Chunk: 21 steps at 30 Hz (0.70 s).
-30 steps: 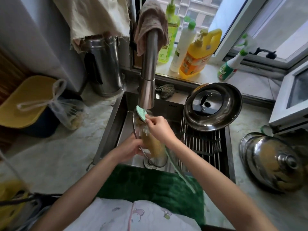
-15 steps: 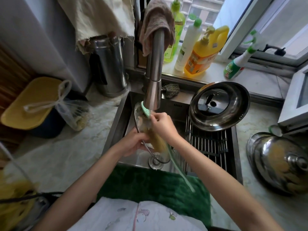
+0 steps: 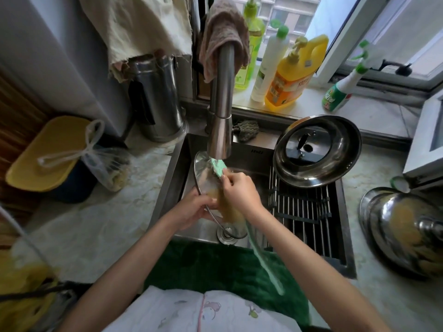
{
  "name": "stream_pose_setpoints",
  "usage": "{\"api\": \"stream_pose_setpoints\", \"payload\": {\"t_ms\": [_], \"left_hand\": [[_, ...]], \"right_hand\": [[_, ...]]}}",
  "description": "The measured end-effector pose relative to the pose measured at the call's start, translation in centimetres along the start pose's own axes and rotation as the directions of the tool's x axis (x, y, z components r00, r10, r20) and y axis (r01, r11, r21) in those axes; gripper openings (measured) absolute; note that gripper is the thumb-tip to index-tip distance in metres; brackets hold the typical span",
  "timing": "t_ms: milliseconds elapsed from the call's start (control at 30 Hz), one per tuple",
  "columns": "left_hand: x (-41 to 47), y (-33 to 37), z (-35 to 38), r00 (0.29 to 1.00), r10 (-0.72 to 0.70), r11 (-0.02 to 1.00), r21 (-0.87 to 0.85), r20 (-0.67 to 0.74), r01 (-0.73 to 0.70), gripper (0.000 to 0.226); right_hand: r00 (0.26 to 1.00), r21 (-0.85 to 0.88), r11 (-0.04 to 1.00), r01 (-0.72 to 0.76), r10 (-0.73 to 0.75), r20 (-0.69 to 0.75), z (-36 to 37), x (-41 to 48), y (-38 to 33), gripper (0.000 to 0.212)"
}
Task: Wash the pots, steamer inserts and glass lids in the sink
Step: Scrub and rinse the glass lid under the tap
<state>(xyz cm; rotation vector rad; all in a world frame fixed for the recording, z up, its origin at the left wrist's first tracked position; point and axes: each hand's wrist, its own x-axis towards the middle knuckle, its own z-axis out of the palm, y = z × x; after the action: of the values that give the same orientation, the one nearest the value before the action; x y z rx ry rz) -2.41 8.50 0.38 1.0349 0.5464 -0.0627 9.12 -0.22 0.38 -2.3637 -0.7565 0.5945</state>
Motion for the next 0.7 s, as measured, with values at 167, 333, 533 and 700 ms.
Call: {"api": "stream_pose_setpoints", "payload": {"t_ms": [167, 333, 533, 700], "left_hand": [[-1.1, -0.1, -0.8, 1.000, 0.004, 0.999, -0.037, 0.019, -0.004, 0.038], [-2.2, 0.3, -1.0, 0.994, 0.008, 1.000, -0.023, 0.108, -0.006, 0.039], [-2.7, 0.3, -2.5, 0.999, 0.032, 0.997, -0.075, -0.004, -0.032, 0.047], [-3.3, 0.2, -3.4, 0.998, 0.057, 0.978, -0.198, -0.016, -0.059, 0.044]], "right_hand": [[0.997, -0.039, 0.997, -0.062, 0.063, 0.052, -1.0, 1.7, 0.4, 0.035], [0.959, 0.032, 0.965, -0.259, 0.253, 0.126, -2.4, 5.4, 2.3, 0.033], [0.988, 0.086, 0.994, -0.065, 0.052, 0.143, -1.2, 4.4, 1.7, 0.032], [0.993, 0.128, 0.992, -0.006, -0.009, 0.115, -1.6, 5.2, 3.5, 0.033]]}}
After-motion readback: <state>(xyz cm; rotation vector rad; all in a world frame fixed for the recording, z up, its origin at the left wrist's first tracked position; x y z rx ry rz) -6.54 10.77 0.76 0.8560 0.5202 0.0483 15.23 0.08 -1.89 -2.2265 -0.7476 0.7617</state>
